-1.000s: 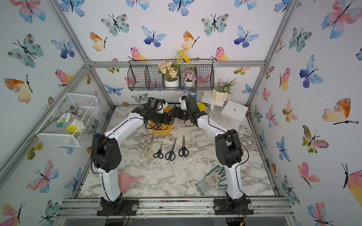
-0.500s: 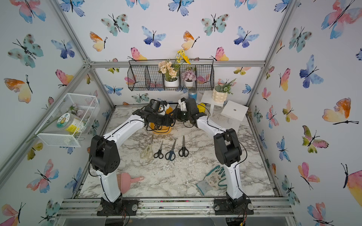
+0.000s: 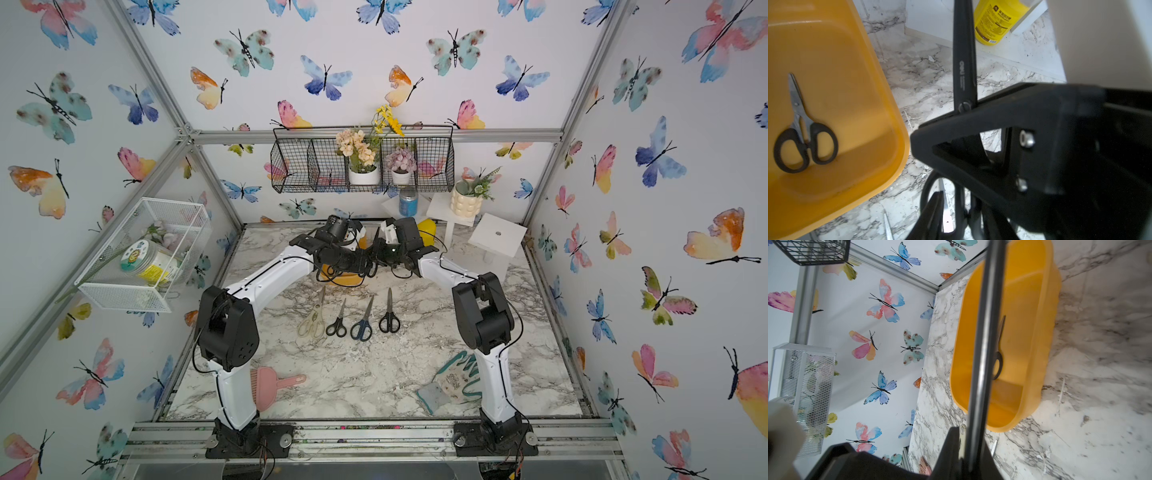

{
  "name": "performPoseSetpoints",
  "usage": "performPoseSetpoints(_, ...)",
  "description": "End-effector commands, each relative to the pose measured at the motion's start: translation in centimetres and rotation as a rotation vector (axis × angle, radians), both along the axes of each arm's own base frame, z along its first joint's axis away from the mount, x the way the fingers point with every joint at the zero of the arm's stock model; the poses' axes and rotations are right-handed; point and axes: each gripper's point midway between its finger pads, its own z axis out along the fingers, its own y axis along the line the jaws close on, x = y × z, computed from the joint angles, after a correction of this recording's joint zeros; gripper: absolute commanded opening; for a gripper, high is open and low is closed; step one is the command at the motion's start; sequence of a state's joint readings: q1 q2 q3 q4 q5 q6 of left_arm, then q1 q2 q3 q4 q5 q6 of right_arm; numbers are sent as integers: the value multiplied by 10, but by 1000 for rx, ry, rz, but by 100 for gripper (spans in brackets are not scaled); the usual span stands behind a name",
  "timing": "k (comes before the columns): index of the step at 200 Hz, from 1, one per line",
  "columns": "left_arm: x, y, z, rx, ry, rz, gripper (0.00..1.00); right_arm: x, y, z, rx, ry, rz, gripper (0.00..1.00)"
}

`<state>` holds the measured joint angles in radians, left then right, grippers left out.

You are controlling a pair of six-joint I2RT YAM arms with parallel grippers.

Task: Take the scissors out of the storage box
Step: Pick up the scissors from the storage box, then place the scissors at the center of the board.

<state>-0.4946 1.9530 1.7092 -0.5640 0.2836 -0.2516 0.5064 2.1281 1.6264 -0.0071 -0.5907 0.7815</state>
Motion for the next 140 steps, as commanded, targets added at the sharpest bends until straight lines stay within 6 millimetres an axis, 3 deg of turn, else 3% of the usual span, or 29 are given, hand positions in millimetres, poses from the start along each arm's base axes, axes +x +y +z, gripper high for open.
performPoseSetpoints(1, 11, 3, 24, -17, -83, 23, 49, -5, -16, -7, -51, 7, -4, 8)
performPoseSetpoints(41, 7, 13, 30, -19, -71, 37, 54, -3, -66, -19, -172, 6, -7, 9)
performPoseSetpoints(64, 7, 28, 23, -6, -54, 61, 54, -25, -107, -40, -277, 54, 17, 10)
performPoseSetpoints(82, 7, 42, 16, 6, -42, 84, 54, -48, -128, -61, -312, 122, 56, 10)
performPoseSetpoints(106, 9, 56, 8, 25, -29, 111, 54, -70, -140, -88, -372, 191, 83, 9)
performPoseSetpoints(140, 15, 71, 1, 34, -15, 144, 54, -84, -138, -106, -346, 226, 107, 9)
